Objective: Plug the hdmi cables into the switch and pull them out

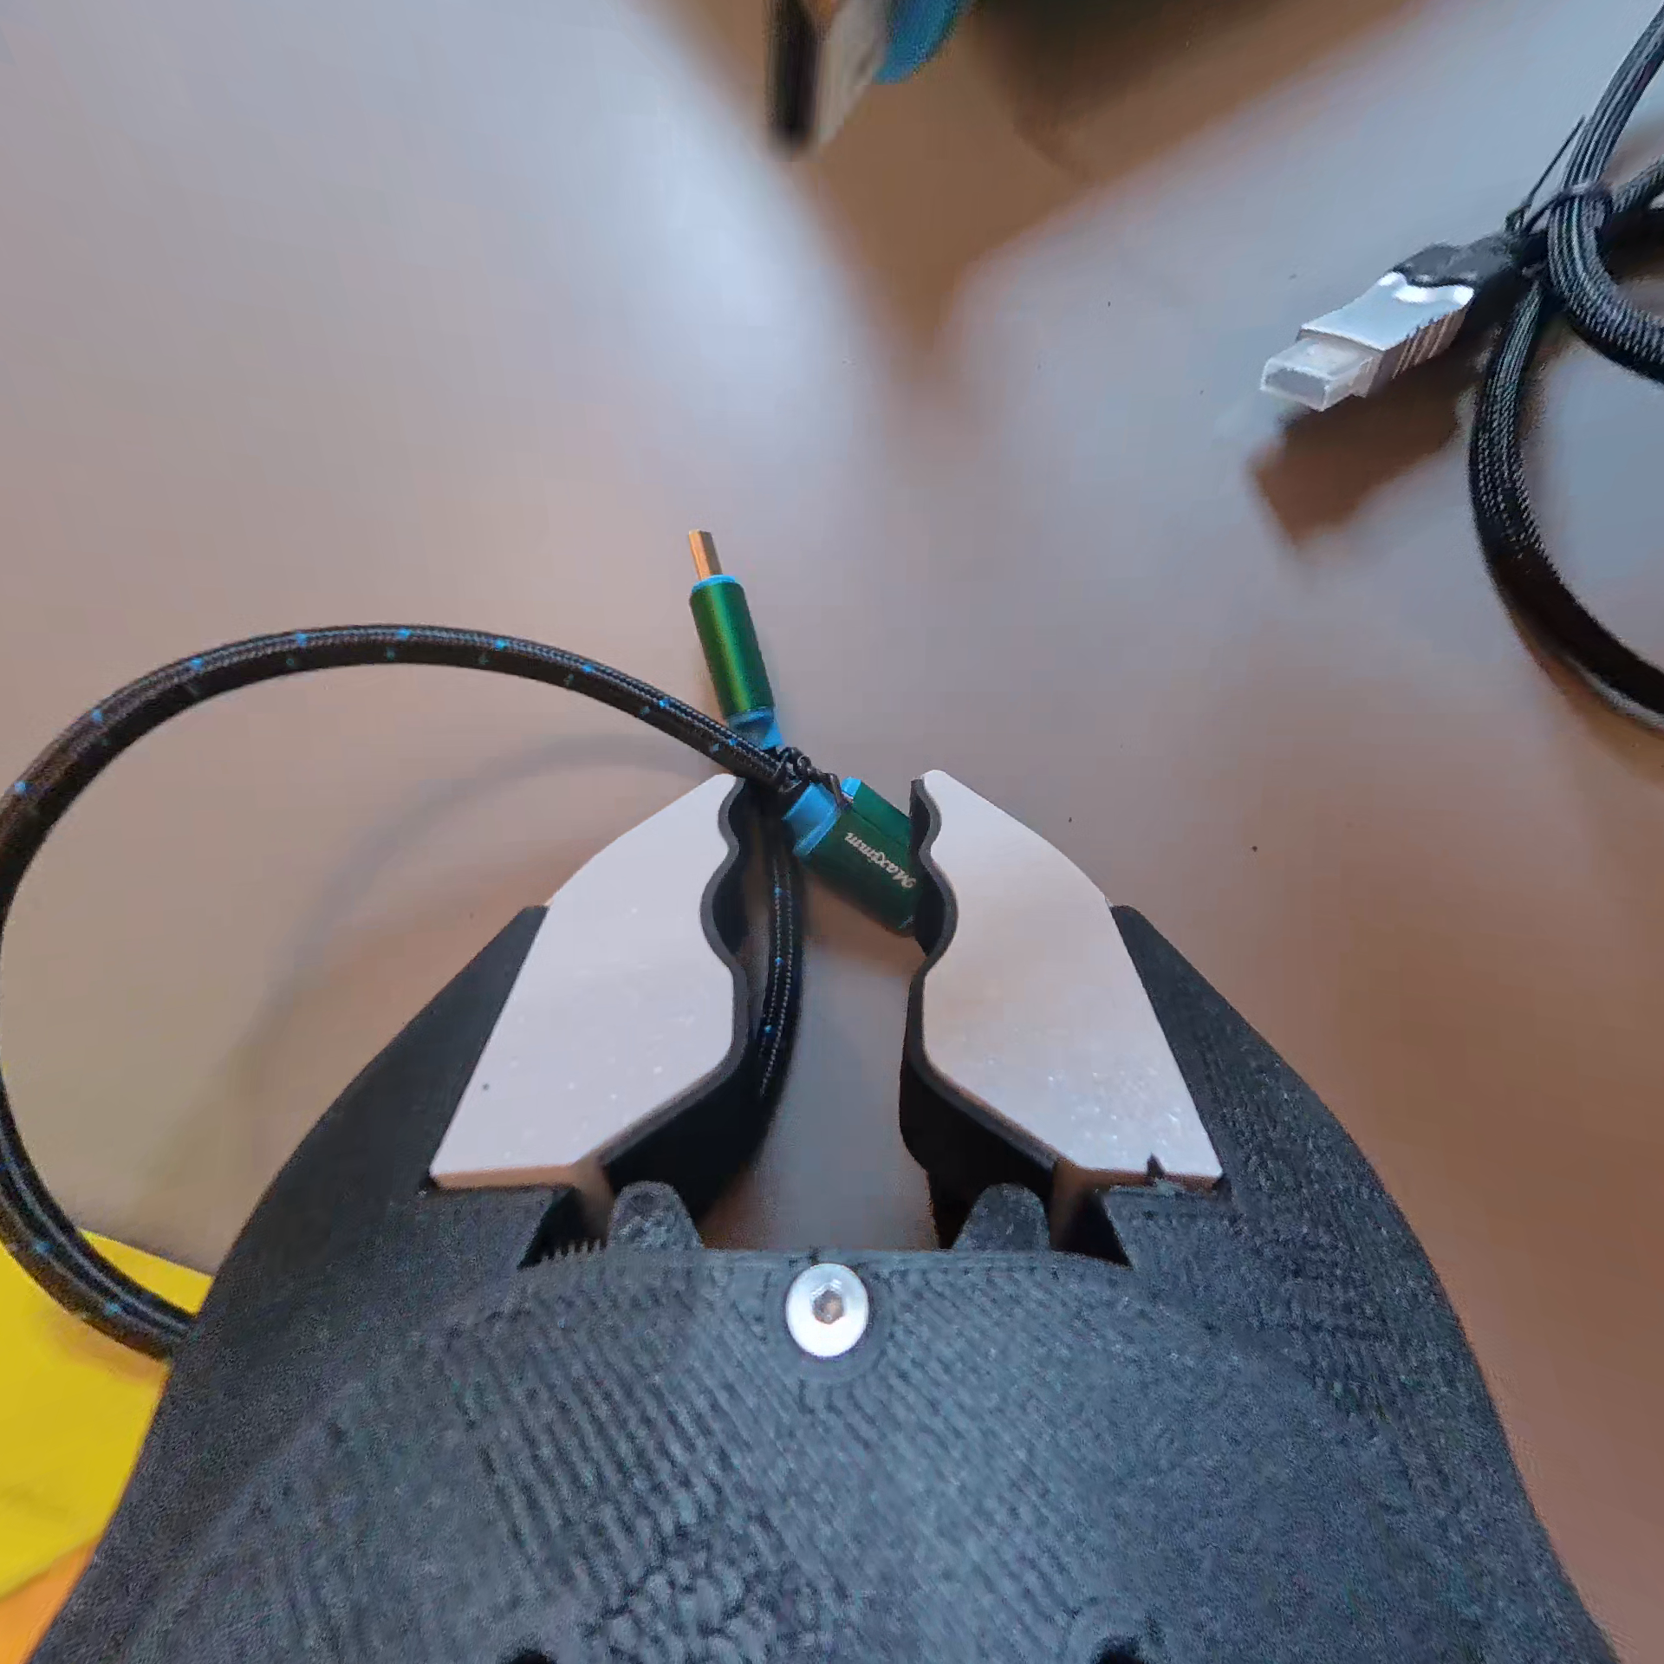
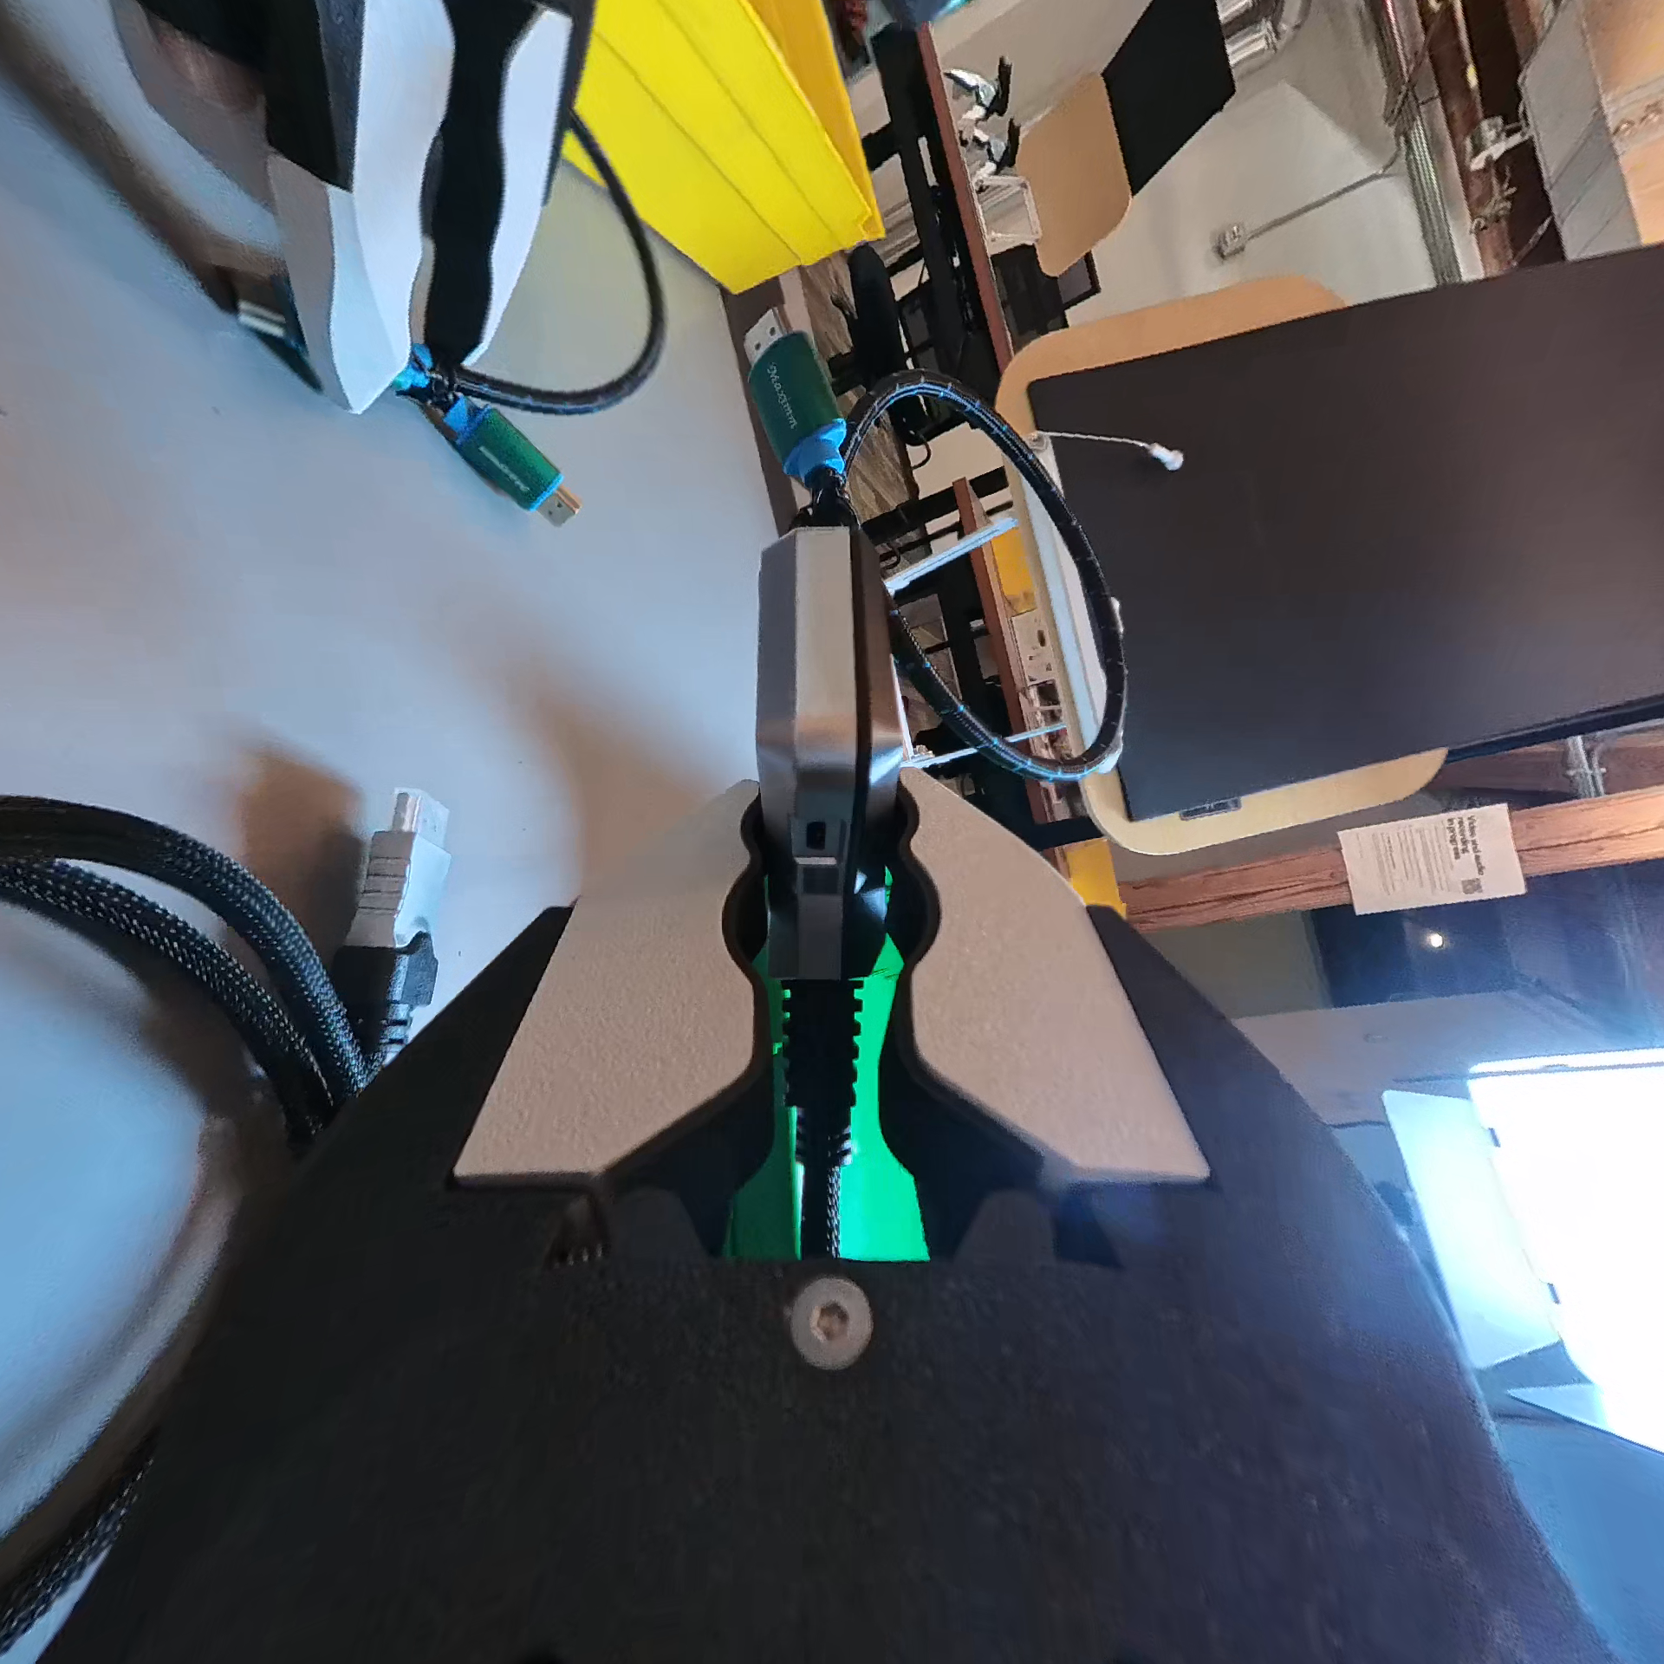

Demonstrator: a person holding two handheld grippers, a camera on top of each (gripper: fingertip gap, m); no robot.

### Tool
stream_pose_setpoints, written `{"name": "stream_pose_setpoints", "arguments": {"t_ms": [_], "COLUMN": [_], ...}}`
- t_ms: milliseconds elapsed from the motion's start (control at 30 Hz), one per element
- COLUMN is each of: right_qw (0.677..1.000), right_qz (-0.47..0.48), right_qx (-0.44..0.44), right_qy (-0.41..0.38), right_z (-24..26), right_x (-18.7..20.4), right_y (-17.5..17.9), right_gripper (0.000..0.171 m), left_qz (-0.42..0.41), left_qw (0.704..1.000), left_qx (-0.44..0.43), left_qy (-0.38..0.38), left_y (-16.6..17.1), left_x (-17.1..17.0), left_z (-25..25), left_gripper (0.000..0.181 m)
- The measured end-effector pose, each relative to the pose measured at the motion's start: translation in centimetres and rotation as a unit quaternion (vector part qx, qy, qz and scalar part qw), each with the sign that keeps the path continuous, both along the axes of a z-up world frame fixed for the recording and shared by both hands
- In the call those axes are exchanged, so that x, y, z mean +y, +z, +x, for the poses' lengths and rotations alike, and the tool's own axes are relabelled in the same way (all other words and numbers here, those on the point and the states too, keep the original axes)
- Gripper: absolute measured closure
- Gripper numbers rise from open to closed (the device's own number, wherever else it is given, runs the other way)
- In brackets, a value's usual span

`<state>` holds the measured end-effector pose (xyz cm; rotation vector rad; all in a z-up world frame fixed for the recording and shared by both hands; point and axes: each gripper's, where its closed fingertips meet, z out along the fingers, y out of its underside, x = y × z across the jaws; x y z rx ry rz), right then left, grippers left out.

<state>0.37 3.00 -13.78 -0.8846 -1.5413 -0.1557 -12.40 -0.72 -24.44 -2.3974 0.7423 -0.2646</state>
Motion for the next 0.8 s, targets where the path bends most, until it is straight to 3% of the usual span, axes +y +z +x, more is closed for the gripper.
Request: {"name": "stream_pose_setpoints", "arguments": {"t_ms": [33,200,300,500,700,800], "right_qw": [1.000,0.999,0.999,0.999,0.999,0.999], "right_qz": [0.007,0.016,0.008,0.012,0.006,-0.014], "right_qx": [-0.008,-0.033,-0.035,-0.051,-0.049,-0.030], "right_qy": [0.001,0.000,-0.004,-0.011,0.015,0.036], "right_z": [-0.1,-0.1,-0.1,-0.6,-2.5,-3.5], "right_x": [0.0,0.2,0.5,0.3,-1.9,-3.2], "right_y": [-0.3,-1.4,-1.7,-2.3,-2.3,-2.0], "right_gripper": [0.148,0.148,0.148,0.148,0.148,0.149], "left_qz": [0.009,0.089,0.162,0.272,0.384,0.407], "left_qw": [1.000,0.990,0.968,0.934,0.855,0.833], "left_qx": [0.013,0.091,0.169,0.223,0.343,0.368], "left_qy": [-0.011,-0.062,-0.088,-0.070,-0.062,-0.077], "left_y": [0.0,1.0,2.6,6.4,9.7,9.8], "left_x": [0.1,-0.1,-0.9,-2.3,-2.1,-2.2], "left_z": [0.1,0.3,-0.6,-1.1,0.3,2.1], "left_gripper": [0.149,0.155,0.163,0.168,0.168,0.169]}}
